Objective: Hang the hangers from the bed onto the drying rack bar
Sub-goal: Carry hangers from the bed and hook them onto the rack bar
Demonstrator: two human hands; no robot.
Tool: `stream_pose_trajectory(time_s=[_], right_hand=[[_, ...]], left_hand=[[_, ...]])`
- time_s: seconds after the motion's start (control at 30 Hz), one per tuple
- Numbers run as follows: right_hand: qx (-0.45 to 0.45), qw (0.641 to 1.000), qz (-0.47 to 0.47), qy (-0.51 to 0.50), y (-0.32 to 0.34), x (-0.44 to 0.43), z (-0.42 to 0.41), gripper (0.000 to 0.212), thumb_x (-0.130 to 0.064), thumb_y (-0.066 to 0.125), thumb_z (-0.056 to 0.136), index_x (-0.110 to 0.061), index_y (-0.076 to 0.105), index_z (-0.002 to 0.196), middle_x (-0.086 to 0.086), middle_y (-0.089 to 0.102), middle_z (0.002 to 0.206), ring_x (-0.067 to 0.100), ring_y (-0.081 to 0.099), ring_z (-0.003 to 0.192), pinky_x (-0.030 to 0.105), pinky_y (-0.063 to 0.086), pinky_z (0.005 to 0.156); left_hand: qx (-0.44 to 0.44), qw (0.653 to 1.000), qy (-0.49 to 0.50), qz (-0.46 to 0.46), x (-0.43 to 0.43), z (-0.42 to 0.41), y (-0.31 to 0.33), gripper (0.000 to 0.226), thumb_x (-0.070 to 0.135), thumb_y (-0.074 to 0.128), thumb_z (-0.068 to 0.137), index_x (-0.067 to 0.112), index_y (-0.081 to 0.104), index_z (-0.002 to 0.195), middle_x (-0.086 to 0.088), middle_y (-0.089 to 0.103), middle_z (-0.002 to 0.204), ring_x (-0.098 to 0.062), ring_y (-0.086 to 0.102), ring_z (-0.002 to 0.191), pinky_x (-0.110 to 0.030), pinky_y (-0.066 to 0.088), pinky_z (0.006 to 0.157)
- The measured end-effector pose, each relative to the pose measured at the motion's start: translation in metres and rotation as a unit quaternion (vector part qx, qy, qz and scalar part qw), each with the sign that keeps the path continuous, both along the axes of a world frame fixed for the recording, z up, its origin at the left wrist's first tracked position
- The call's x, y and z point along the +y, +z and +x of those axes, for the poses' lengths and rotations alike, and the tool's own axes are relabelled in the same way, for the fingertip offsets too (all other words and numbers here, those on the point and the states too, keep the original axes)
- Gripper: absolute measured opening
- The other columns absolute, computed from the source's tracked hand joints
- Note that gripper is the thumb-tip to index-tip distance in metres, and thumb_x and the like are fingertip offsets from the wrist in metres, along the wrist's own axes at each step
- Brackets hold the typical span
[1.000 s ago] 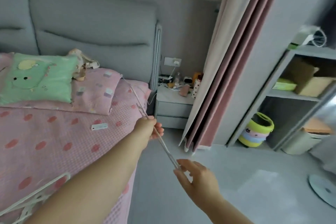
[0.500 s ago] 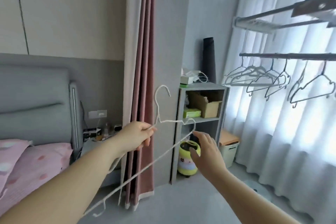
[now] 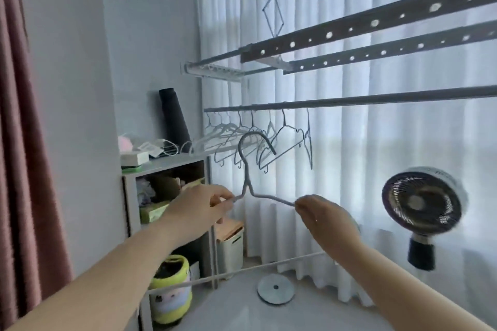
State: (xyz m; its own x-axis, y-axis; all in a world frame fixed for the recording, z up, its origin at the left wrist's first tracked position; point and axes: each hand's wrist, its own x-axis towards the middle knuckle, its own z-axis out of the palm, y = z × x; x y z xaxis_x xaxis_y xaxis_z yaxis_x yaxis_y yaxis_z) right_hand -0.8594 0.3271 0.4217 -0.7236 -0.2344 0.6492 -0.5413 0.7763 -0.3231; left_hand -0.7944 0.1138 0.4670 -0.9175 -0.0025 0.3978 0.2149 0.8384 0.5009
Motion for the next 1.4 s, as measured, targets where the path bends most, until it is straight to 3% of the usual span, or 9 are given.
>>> stream_pose_trajectory(time_s=[0.13, 0.2, 0.3, 0.37, 0.47, 0.6, 0.9, 1.13, 1.4], right_hand=[[0.113, 0.989, 0.021, -0.092, 0.002, 0.064, -0.033, 0.025, -0.028, 0.048, 0.078, -0.016, 0.070, 0.076, -0.004, 0.072, 0.071, 0.015, 0.065, 0.049, 0.030, 0.048, 0.041], [0.123, 0.982, 0.025, -0.144, 0.003, 0.092, -0.050, 0.015, -0.024, 0.056, 0.072, -0.017, 0.069, 0.067, -0.005, 0.069, 0.060, 0.012, 0.060, 0.038, 0.028, 0.043, 0.032], [0.085, 0.976, 0.028, -0.197, 0.017, 0.124, -0.081, 0.027, -0.027, 0.048, 0.087, -0.014, 0.070, 0.085, 0.000, 0.072, 0.080, 0.018, 0.068, 0.066, 0.037, 0.050, 0.057], [0.067, 0.973, 0.039, -0.216, 0.029, 0.141, -0.111, 0.024, -0.025, 0.047, 0.094, -0.014, 0.067, 0.102, 0.000, 0.071, 0.100, 0.023, 0.066, 0.089, 0.033, 0.046, 0.074], [0.058, 0.974, 0.028, -0.217, 0.053, 0.154, -0.155, 0.026, -0.024, 0.049, 0.093, -0.017, 0.061, 0.114, -0.001, 0.067, 0.112, 0.024, 0.061, 0.102, 0.028, 0.041, 0.085], [0.072, 0.968, 0.051, -0.235, 0.077, 0.179, -0.209, 0.035, -0.027, 0.049, 0.092, -0.016, 0.053, 0.126, -0.001, 0.059, 0.126, 0.019, 0.052, 0.118, 0.027, 0.030, 0.101], [0.203, 0.941, 0.075, -0.260, 0.113, 0.223, -0.290, 0.034, 0.001, 0.062, 0.080, -0.003, 0.062, 0.114, 0.015, 0.064, 0.117, 0.036, 0.052, 0.118, 0.046, 0.034, 0.103], [0.150, 0.931, 0.167, -0.289, 0.149, 0.252, -0.329, 0.050, -0.017, 0.040, 0.094, -0.016, 0.025, 0.142, 0.002, 0.029, 0.149, 0.023, 0.019, 0.139, 0.038, 0.004, 0.115], [0.182, 0.936, 0.187, -0.237, 0.152, 0.276, -0.333, 0.048, -0.016, 0.046, 0.092, -0.012, 0.035, 0.138, 0.007, 0.043, 0.139, 0.028, 0.036, 0.127, 0.039, 0.011, 0.111]], left_hand=[[0.047, 0.992, -0.027, -0.118, 0.043, -0.057, 0.004, 0.025, 0.040, 0.045, 0.093, 0.028, 0.060, 0.108, 0.020, 0.050, 0.068, -0.005, 0.054, 0.068, -0.021, 0.041, 0.063], [0.070, 0.985, -0.048, -0.152, 0.062, -0.087, 0.004, 0.027, 0.041, 0.043, 0.093, 0.028, 0.059, 0.110, 0.017, 0.054, 0.072, -0.010, 0.057, 0.078, -0.022, 0.045, 0.071], [0.101, 0.978, -0.078, -0.165, 0.088, -0.137, 0.004, 0.028, 0.040, 0.042, 0.094, 0.028, 0.059, 0.112, 0.011, 0.058, 0.077, -0.011, 0.053, 0.076, -0.022, 0.039, 0.071], [0.131, 0.975, -0.087, -0.155, 0.103, -0.172, 0.010, 0.027, 0.040, 0.041, 0.095, 0.030, 0.059, 0.111, 0.013, 0.054, 0.072, -0.010, 0.048, 0.071, -0.022, 0.038, 0.070], [0.168, 0.973, -0.073, -0.138, 0.122, -0.219, 0.026, 0.026, 0.038, 0.040, 0.095, 0.029, 0.060, 0.109, 0.013, 0.056, 0.072, -0.015, 0.050, 0.075, -0.023, 0.036, 0.069], [0.190, 0.969, -0.047, -0.150, 0.142, -0.279, 0.048, 0.027, 0.035, 0.038, 0.097, 0.026, 0.060, 0.108, 0.002, 0.067, 0.099, -0.022, 0.059, 0.095, -0.025, 0.036, 0.071], [0.208, 0.960, 0.045, -0.184, 0.175, -0.360, 0.078, 0.029, 0.033, 0.036, 0.097, 0.020, 0.059, 0.107, -0.006, 0.066, 0.103, -0.028, 0.058, 0.098, -0.029, 0.040, 0.075], [0.172, 0.960, 0.143, -0.168, 0.191, -0.386, 0.079, 0.033, 0.032, 0.035, 0.097, 0.016, 0.062, 0.110, -0.007, 0.065, 0.104, -0.027, 0.056, 0.091, -0.030, 0.042, 0.076], [0.148, 0.955, 0.209, -0.151, 0.215, -0.398, 0.070, 0.033, 0.029, 0.035, 0.098, 0.012, 0.059, 0.112, -0.010, 0.064, 0.106, -0.031, 0.057, 0.098, -0.034, 0.044, 0.078]])
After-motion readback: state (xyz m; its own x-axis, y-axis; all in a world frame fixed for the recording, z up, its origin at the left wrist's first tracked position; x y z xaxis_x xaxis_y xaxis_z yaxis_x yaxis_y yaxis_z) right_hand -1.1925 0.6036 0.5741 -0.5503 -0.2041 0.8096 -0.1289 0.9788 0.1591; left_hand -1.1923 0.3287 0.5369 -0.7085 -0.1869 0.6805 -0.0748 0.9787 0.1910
